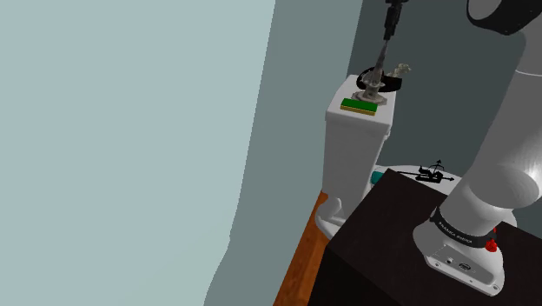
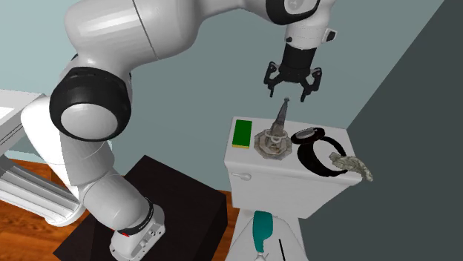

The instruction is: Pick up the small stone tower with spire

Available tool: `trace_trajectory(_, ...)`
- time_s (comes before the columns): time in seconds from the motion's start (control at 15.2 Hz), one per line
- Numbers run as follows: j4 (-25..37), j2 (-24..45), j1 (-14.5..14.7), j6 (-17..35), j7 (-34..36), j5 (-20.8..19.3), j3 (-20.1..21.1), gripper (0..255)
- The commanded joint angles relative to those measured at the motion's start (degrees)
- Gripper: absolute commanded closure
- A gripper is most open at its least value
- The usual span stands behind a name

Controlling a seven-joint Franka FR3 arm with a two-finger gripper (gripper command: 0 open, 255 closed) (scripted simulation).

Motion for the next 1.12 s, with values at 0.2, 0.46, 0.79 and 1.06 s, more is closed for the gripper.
trace_trajectory(0.2, -4.60, -0.62, 0.46, 4.10, 0.19, -0.31, 0.17, 0)
trace_trajectory(0.46, -6.24, -0.95, 0.65, 5.45, 0.35, -0.50, 0.22, 255)
trace_trajectory(0.79, -6.21, -0.89, 0.65, 5.48, 0.38, -0.47, 0.24, 255)
trace_trajectory(1.06, -6.33, -1.04, 0.69, 5.47, 0.39, -0.55, 0.23, 255)
